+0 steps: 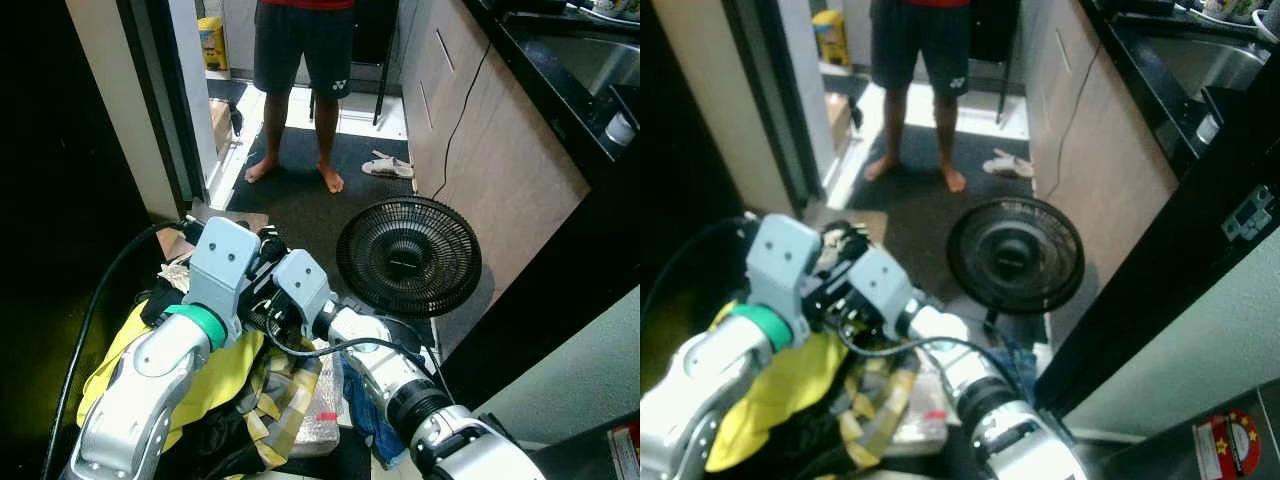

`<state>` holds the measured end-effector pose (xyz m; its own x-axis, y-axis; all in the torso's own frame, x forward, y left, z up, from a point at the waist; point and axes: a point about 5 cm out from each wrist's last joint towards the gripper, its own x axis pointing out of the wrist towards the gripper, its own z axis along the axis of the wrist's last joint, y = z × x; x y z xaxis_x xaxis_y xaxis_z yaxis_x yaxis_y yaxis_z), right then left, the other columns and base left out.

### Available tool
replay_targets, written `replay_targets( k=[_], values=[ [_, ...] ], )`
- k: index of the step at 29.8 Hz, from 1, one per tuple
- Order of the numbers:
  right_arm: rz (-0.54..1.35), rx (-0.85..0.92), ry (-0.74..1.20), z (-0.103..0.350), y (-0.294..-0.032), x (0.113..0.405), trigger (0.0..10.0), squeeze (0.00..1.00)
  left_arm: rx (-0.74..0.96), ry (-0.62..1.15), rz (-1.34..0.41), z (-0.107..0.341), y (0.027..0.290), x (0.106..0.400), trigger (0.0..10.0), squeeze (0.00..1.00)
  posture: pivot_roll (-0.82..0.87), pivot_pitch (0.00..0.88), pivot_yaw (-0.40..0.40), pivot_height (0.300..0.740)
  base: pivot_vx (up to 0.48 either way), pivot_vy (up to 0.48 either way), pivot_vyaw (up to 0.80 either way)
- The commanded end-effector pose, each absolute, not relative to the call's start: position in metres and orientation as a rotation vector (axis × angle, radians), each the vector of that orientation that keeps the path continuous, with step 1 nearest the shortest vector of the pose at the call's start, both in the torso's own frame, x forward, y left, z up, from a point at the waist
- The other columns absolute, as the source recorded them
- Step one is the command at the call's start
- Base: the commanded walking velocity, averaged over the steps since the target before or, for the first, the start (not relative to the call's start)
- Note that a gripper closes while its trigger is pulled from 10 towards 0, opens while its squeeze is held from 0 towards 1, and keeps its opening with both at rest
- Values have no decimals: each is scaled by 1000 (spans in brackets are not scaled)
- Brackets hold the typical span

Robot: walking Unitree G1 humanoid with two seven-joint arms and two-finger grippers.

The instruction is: Clothes washing

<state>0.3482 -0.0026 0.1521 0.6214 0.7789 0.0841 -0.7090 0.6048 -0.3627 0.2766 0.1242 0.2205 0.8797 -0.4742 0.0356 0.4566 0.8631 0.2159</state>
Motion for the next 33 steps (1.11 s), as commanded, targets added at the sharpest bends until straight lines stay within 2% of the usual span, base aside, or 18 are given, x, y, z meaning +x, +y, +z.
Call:
replay_targets(
  k=[1, 18, 19, 20, 21, 29, 33],
  values=[
    [872, -291, -234, 147, -5, 346, 0, 0, 201, -110, -508, 225, 121, 274, 10000, 0, 69, 137, -6, 740, 0, 0, 0],
    [878, -270, -247, 150, -4, 345, 0, 0, 197, -108, -493, 224, 121, 275, 10000, 0, 69, 138, -3, 740, 0, 0, 0],
    [884, -261, -248, 150, -3, 345, 0, 0, 195, -118, -490, 225, 121, 275, 10000, 1000, 68, 139, -2, 740, 0, 0, 0],
    [884, -261, -248, 150, -3, 345, 0, 0, 195, -118, -490, 225, 121, 275, 10000, 1000, 68, 139, -2, 740, 0, 0, 0],
    [881, -253, -252, 150, -3, 345, 10000, 0, 195, -123, -498, 225, 121, 275, 10000, 1000, 69, 138, -1, 740, 0, 0, 0],
    [883, -262, -283, 149, -10, 341, 10000, 0, 177, -124, -519, 226, 120, 272, 10000, 1000, 75, 134, 0, 740, 0, 0, 0],
    [866, -247, -310, 151, -25, 338, 10000, 0, 163, -136, -552, 227, 118, 269, 10000, 1000, 74, 130, -1, 740, 0, 0, 0]
  ],
)
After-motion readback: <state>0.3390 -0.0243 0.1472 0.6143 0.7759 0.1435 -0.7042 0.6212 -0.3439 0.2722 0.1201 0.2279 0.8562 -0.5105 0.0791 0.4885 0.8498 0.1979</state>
